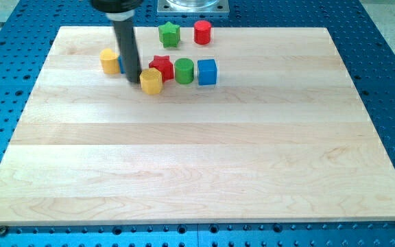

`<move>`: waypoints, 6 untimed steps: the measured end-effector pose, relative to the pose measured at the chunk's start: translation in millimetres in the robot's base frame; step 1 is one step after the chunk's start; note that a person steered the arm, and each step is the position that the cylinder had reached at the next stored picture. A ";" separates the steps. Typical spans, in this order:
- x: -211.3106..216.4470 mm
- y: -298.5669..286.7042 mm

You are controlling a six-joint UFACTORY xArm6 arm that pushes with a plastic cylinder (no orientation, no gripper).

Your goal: Move the green star top of the green circle

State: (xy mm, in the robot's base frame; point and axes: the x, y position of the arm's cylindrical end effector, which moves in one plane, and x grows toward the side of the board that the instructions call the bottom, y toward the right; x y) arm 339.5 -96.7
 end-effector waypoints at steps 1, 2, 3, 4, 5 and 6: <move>-36.3 47.1; -43.1 31.8; -80.2 17.1; -92.8 -5.0; -138.9 -2.9; -145.6 22.8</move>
